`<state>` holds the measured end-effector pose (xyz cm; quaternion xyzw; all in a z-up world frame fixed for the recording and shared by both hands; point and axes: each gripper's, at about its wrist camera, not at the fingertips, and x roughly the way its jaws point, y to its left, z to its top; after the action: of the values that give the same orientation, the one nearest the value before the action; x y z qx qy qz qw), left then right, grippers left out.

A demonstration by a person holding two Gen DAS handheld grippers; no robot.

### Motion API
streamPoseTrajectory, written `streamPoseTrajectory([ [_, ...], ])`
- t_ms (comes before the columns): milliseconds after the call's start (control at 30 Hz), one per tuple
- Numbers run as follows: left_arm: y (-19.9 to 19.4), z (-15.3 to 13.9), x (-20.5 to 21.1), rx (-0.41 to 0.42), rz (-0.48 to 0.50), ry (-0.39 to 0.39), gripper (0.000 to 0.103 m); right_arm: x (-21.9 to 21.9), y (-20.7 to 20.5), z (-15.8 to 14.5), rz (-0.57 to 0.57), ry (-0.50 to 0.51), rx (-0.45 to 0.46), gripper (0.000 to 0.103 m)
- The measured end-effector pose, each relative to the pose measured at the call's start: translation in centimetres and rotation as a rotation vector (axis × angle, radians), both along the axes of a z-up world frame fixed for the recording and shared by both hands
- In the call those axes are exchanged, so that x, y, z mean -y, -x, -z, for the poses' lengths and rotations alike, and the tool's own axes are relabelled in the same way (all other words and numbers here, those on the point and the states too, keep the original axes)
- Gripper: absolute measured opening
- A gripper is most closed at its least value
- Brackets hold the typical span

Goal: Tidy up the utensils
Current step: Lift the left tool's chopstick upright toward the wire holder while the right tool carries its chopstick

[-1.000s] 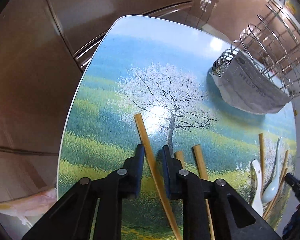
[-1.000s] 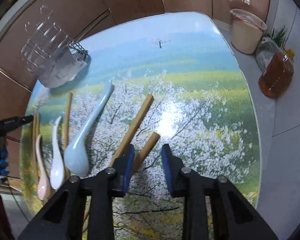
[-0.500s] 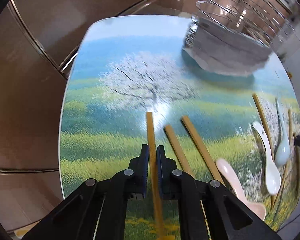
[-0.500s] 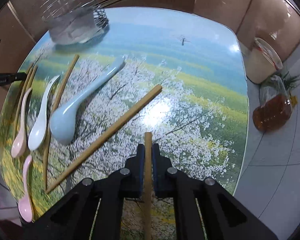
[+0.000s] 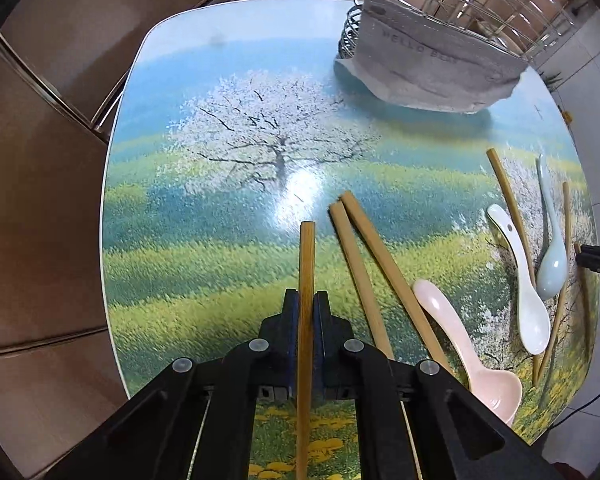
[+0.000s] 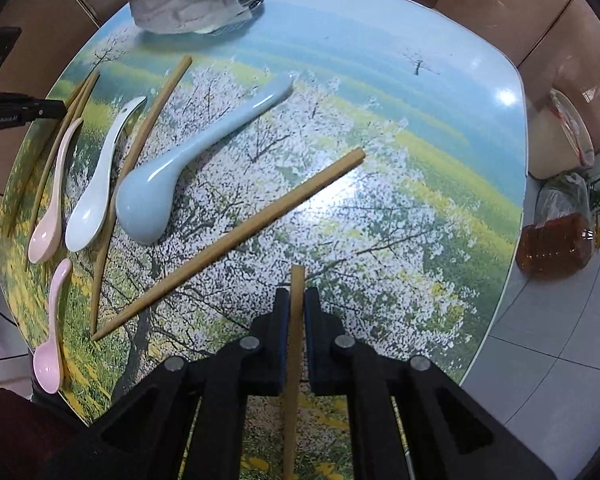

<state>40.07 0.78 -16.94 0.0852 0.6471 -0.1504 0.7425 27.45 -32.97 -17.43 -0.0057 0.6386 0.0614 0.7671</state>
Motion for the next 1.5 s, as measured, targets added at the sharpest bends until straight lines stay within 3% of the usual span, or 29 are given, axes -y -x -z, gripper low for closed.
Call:
streamPoseTrajectory([
  [433, -2.8, 0.0, 1.7, -0.013, 0.071, -0.074, 0.007, -2.4, -3.3, -0.3, -0.1, 0.035, -0.046, 0.008],
  [633, -1.2, -0.3, 1.5, 0.085, 0.015, -0.044, 0.006, -4.6, -4.7, -0.8, -0.109, 0.047, -0.011, 0.007],
  [767, 1.6, -0.7, 0.6, 0.166, -0.042, 0.006, 0.006, -5.9, -3.5, -1.1, -0.084, 0.032, 0.049, 0.006],
  [900, 5.5, -3.5, -0.4, 0.293, -0.098, 0.102, 0.006, -7.2, -1.0, -2.8, -0.056, -0.015, 0.163, 0.006],
  [1133, 11.2, -10.3, -3.3, 0.443, -0.174, 0.265, 0.006, -8.1, 4.8, -7.6, 0.014, -0.124, 0.374, 0.006],
  [1300, 14.7, -15.7, -3.8, 0.563, -0.19, 0.355, 0.006, -6.3, 9.4, -12.5, 0.035, -0.163, 0.53, 0.006],
  [1500, 17.7, -23.1, -4.7, 0.769, -0.217, 0.463, 0.006, -7.8, 12.2, -20.5, 0.035, -0.18, 0.765, 0.006],
])
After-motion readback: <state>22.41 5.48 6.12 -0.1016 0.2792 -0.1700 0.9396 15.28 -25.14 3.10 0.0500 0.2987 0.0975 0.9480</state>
